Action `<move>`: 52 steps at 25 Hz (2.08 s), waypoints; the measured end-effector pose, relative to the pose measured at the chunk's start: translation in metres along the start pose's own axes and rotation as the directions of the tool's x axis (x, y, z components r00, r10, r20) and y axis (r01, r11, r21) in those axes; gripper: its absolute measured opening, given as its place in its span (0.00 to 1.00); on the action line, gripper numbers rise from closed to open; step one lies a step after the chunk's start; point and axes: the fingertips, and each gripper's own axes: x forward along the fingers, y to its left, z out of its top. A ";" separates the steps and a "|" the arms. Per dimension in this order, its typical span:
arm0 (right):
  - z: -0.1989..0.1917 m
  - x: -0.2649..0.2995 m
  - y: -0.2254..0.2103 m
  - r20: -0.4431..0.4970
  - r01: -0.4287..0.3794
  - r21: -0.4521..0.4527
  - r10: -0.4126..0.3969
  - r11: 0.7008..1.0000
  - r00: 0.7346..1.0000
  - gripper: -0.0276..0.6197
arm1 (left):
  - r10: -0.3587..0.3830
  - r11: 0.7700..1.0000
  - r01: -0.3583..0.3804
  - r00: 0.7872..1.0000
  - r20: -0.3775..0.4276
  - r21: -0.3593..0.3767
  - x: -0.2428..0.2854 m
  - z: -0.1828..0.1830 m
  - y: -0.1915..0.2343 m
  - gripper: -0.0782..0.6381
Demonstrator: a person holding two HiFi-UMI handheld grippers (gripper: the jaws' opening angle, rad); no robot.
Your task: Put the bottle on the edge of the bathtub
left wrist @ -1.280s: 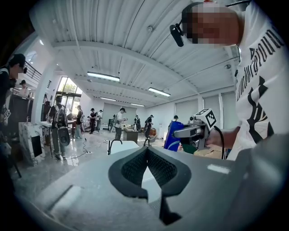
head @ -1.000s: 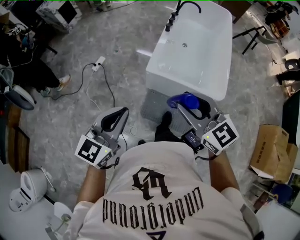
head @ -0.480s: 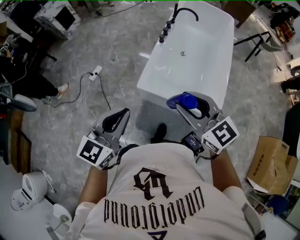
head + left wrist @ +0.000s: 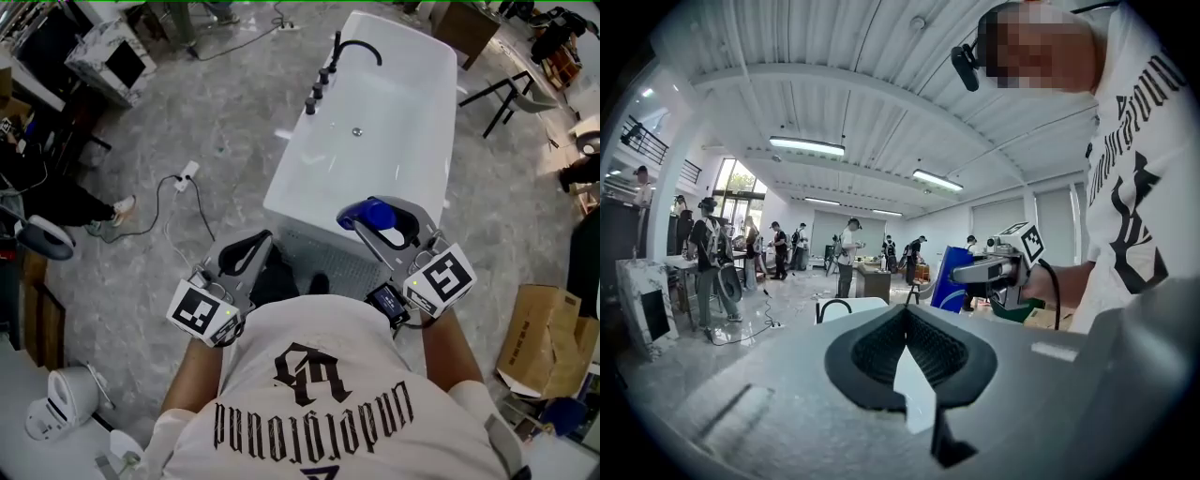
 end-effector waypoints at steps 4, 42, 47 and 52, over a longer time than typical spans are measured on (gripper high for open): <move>-0.001 0.000 -0.019 -0.006 0.037 0.010 -0.037 0.999 0.999 0.28 | -0.024 1.000 0.024 1.000 0.006 -0.005 0.019 0.001 0.010 0.12; -0.120 0.305 -0.172 -0.253 0.048 0.152 -0.008 0.987 0.967 0.28 | -0.142 0.976 0.104 0.970 -0.195 -0.192 0.155 -0.105 0.295 0.12; -0.155 0.329 -0.178 -0.296 0.058 0.159 -0.009 0.986 0.955 0.28 | -0.170 0.970 0.123 0.959 -0.226 -0.208 0.171 -0.142 0.310 0.12; -0.210 0.358 -0.192 -0.349 0.099 0.226 -0.014 0.969 0.937 0.28 | -0.199 0.963 0.137 0.944 -0.264 -0.234 0.190 -0.191 0.332 0.12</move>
